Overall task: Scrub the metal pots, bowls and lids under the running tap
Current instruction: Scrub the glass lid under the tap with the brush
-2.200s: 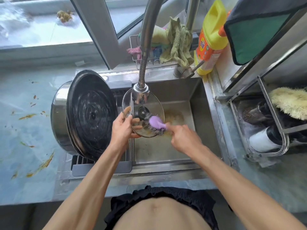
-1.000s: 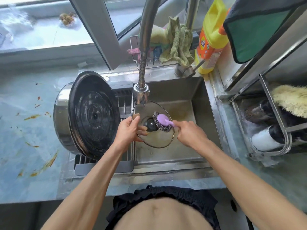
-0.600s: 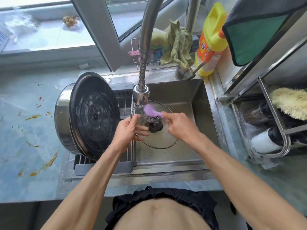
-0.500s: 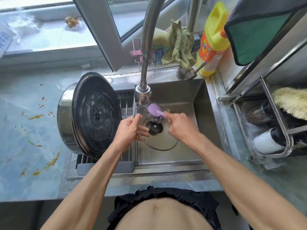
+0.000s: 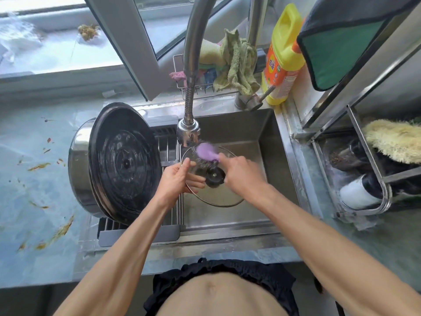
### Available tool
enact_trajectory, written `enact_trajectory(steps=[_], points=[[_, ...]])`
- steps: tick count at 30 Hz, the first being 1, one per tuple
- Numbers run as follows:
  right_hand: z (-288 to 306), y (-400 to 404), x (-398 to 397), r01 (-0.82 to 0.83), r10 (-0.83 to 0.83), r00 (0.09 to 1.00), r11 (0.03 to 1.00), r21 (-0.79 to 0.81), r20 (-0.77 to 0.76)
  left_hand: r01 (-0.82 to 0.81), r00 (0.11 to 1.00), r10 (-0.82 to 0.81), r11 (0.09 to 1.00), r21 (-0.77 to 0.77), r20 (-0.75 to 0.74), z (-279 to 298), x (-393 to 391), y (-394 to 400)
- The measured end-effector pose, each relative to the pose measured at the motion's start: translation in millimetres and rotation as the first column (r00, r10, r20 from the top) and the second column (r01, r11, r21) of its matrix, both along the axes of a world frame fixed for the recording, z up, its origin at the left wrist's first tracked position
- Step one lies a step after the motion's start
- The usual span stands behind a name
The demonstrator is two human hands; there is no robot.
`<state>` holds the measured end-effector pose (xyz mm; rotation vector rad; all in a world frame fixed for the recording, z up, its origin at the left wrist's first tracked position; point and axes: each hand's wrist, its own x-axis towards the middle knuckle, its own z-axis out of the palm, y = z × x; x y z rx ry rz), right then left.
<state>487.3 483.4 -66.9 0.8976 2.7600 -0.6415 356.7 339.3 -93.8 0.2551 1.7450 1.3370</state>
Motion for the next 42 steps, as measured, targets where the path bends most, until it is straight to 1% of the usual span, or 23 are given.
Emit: enact_trajectory(steps=[2, 5, 6, 8, 9, 12, 13, 16, 17, 19, 20, 21, 23, 24, 27, 29, 31, 32, 34, 36, 39, 40, 42], points=[[4, -5, -1, -0.087, 0.087, 0.996, 0.996, 0.005, -0.012, -0.021, 1.000, 0.021, 1.000, 0.011, -0.004, 0, -1, 1], [1, 15, -3, 0.028, -0.028, 1.000, 0.998, 0.055, -0.004, -0.055, 0.998, 0.056, 0.998, 0.036, -0.012, 2, -2, 1], [1, 14, -4, 0.021, -0.021, 1.000, 0.999, 0.049, 0.003, -0.066, 0.998, 0.066, 0.997, 0.033, -0.021, 3, -3, 0], [1, -1, -4, -0.075, 0.075, 0.997, 0.997, 0.025, 0.011, -0.085, 0.995, 0.087, 0.996, 0.031, -0.041, 3, -7, -1], [0, -4, -2, -0.086, 0.086, 0.996, 0.996, 0.012, 0.003, -0.086, 0.995, 0.087, 0.996, 0.027, -0.049, 3, -8, -2], [-9, 22, 7, 0.044, -0.047, 0.998, 0.997, 0.058, 0.039, -0.056, 0.996, 0.056, 0.998, 0.000, -0.076, 1, -8, -7], [-11, 23, 11, 0.056, -0.060, 0.996, 0.996, 0.065, 0.062, -0.062, 0.994, 0.060, 0.998, -0.010, -0.086, 0, -7, -10], [-12, -1, 17, -0.031, 0.032, 0.997, 0.999, -0.011, 0.070, -0.101, 0.988, 0.098, 0.995, -0.021, -0.118, -2, -9, -11], [-15, -1, 19, -0.013, 0.014, 0.997, 1.000, -0.022, 0.070, -0.109, 0.986, 0.105, 0.994, -0.026, -0.126, -2, -8, -11], [-20, 13, 24, 0.115, -0.114, 0.990, 0.993, -0.017, 0.079, -0.114, 0.982, 0.107, 0.993, -0.041, -0.157, -1, -5, -8], [-20, 14, 25, 0.145, -0.144, 0.985, 0.989, -0.010, 0.090, -0.130, 0.978, 0.120, 0.990, -0.049, -0.173, -1, -4, -6], [-21, 8, 27, 0.140, -0.137, 0.986, 0.990, -0.021, 0.091, -0.155, 0.973, 0.142, 0.986, -0.057, -0.184, 0, -3, -4], [-21, -16, 30, 0.042, -0.035, 0.997, 0.996, -0.082, 0.076, -0.223, 0.959, 0.208, 0.973, -0.057, -0.194, 0, -3, -1], [-20, -21, 33, 0.029, -0.021, 0.997, 0.994, -0.105, 0.069, -0.248, 0.952, 0.233, 0.967, -0.054, -0.199, 1, -3, 0], [-26, -1, 41, 0.167, -0.157, 0.981, 0.983, -0.081, 0.113, -0.253, 0.945, 0.241, 0.967, -0.025, -0.221, 1, 2, 3], [-24, -11, 43, 0.170, -0.157, 0.982, 0.977, -0.126, 0.106, -0.254, 0.941, 0.245, 0.967, -0.007, -0.231, 2, 6, 4], [-20, -37, 43, 0.089, -0.081, 0.996, 0.974, -0.208, 0.045, -0.284, 0.938, 0.281, 0.959, 0.018, -0.203, 4, 5, 5], [-21, -40, 43, 0.086, -0.082, 0.996, 0.972, -0.218, 0.028, -0.299, 0.937, 0.298, 0.954, 0.027, -0.184, 5, 5, 6], [-25, -24, 47, 0.166, -0.157, 0.985, 0.971, -0.169, 0.065, -0.309, 0.938, 0.313, 0.950, 0.051, -0.145, 10, 5, 7], [-23, -20, 51, 0.184, -0.168, 0.979, 0.971, -0.151, 0.113, -0.316, 0.938, 0.324, 0.946, 0.074, -0.125, 11, 7, 6], [-9, -50, 47, 0.020, -0.022, 1.000, 0.969, -0.246, -0.002, -0.309, 0.939, 0.311, 0.950, 0.036, -0.147, 10, 7, 3], [-6, -50, 47, -0.001, -0.005, 1.000, 0.973, -0.231, -0.025, -0.306, 0.942, 0.306, 0.952, 0.023, -0.136, 9, 8, 1], [-10, -31, 47, 0.039, -0.039, 0.999, 0.984, -0.172, 0.003, -0.302, 0.950, 0.305, 0.952, 0.052, -0.063, 10, 10, -2]])
